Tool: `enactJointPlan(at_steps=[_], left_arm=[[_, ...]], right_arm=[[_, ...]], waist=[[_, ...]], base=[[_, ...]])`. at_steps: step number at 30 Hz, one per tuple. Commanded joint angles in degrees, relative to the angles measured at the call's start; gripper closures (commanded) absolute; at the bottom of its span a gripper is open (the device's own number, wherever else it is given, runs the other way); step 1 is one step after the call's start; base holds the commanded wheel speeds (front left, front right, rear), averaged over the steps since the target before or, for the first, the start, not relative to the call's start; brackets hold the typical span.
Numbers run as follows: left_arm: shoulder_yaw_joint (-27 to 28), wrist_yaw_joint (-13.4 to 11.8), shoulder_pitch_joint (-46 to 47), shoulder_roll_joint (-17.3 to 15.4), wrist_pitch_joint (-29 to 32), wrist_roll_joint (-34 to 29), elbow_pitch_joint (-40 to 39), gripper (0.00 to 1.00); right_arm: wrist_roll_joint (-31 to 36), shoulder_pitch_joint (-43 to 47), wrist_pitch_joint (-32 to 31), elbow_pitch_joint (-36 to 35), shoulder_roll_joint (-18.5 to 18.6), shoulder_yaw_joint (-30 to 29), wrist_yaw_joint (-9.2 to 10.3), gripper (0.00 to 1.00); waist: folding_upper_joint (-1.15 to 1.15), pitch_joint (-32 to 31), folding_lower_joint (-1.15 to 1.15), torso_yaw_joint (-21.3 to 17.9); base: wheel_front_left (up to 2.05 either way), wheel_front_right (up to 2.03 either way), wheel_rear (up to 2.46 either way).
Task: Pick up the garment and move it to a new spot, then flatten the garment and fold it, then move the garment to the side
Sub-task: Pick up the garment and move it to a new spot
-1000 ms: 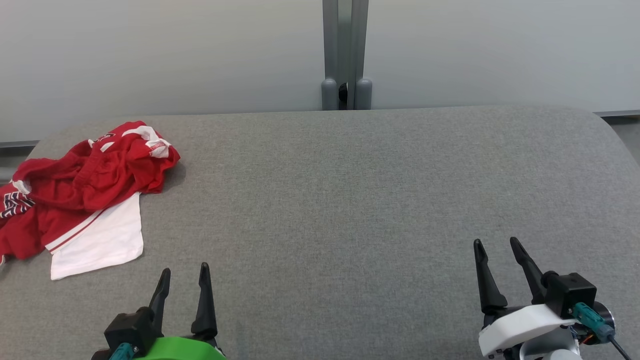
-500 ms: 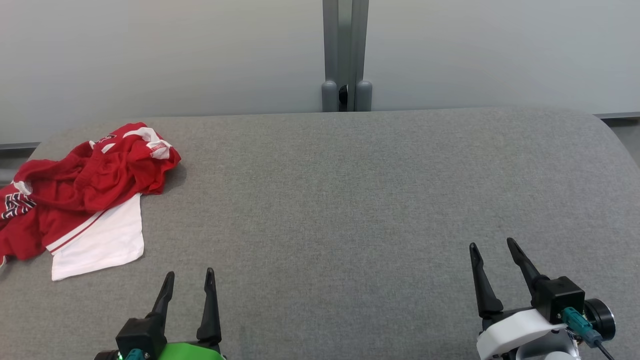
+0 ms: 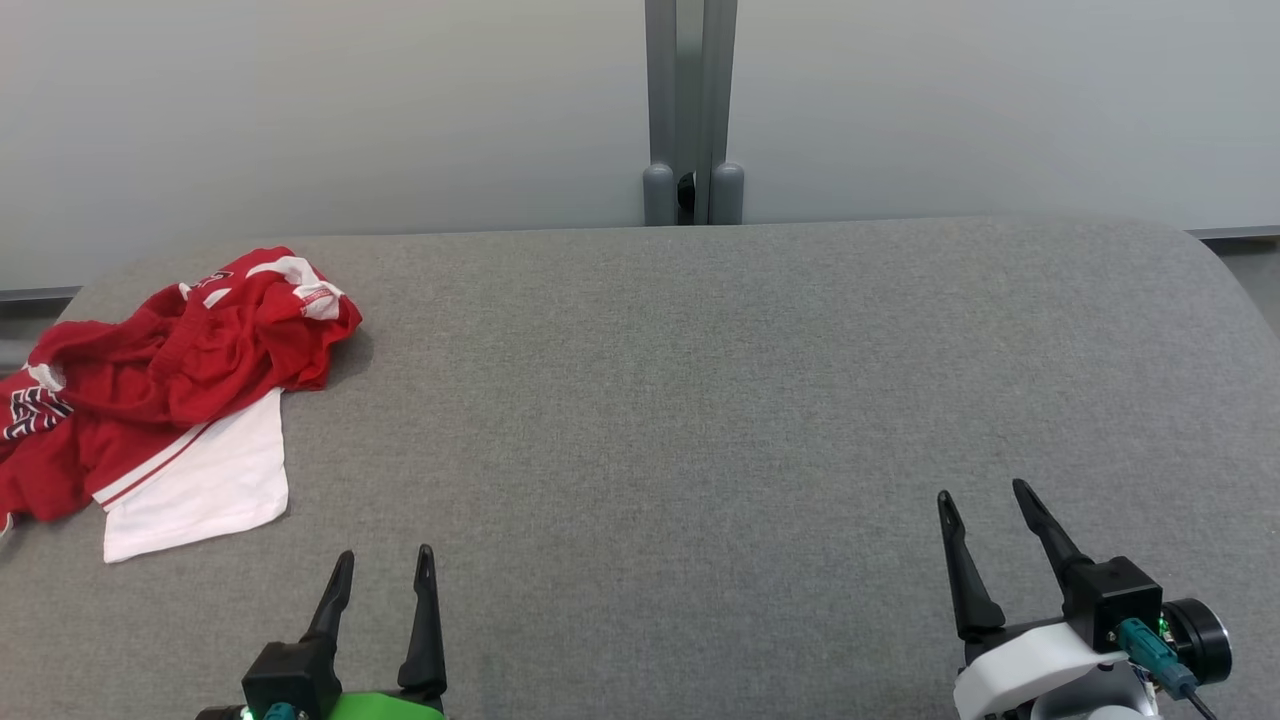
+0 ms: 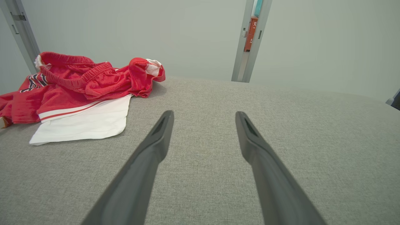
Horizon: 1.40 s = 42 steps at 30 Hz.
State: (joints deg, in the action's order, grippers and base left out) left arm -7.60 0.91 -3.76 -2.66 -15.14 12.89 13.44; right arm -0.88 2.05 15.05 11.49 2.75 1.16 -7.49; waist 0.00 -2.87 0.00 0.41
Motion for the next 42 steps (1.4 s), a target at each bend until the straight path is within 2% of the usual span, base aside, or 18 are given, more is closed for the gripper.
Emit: enactJointPlan(at_steps=[1, 7, 11, 23, 28, 35, 42], left_arm=[[0.0, -0.29, -0.38, -0.4, -0.03, -0.22, 0.22, 0.0], [-0.23, -0.15, 0.08, -0.4, -0.03, -0.29, 0.46, 0.0], [-0.32, -0.2, 1.08, -0.4, -0.02, -0.47, 0.2, 0.0], [1.97, 0.26, 1.5, -0.43, -0.02, -1.98, -0.29, 0.0], [3.38, 0.47, 1.03, -0.41, -0.02, -2.24, -0.79, 0.0], [4.52, 1.0, 0.74, -0.38, -0.02, -2.61, -0.95, 0.0], [5.27, 1.25, 1.6, -0.35, -0.02, -2.94, -1.13, 0.0]], right_arm=[[-0.26, 0.34, 0.2, 0.16, 0.24, -0.08, 0.0, 0.0], [-0.45, 0.5, 0.2, 0.2, 0.24, -0.41, 0.0, 0.0], [-0.62, 1.23, 0.2, 0.08, 0.2, -0.89, 0.0, 0.0], [-2.27, -0.39, 0.2, -0.46, 0.22, 0.4, 0.0, 0.0], [-2.89, -1.04, 0.2, -0.14, 0.22, 1.57, 0.0, 0.0], [-3.35, -1.15, 0.2, 0.04, 0.24, 2.53, 0.0, 0.0], [-3.67, -1.44, 0.2, 0.16, 0.25, 3.28, 0.0, 0.0]], waist=[[0.0, 0.0, 0.0, -0.01], [0.0, 0.06, 0.0, 0.41], [0.0, 0.05, 0.0, 3.0], [0.0, 0.0, 0.0, 18.47], [0.0, -0.05, 0.0, 23.06], [0.0, -0.22, 0.0, 25.59], [0.0, -0.06, 0.0, 25.89]], base=[[0.0, 0.0, 0.0], [0.0, 0.0, 0.0], [0.0, 0.0, 0.0], [0.0, 0.0, 0.0], [0.0, 0.0, 0.0], [0.0, 0.0, 0.0], [0.0, 0.0, 0.0]])
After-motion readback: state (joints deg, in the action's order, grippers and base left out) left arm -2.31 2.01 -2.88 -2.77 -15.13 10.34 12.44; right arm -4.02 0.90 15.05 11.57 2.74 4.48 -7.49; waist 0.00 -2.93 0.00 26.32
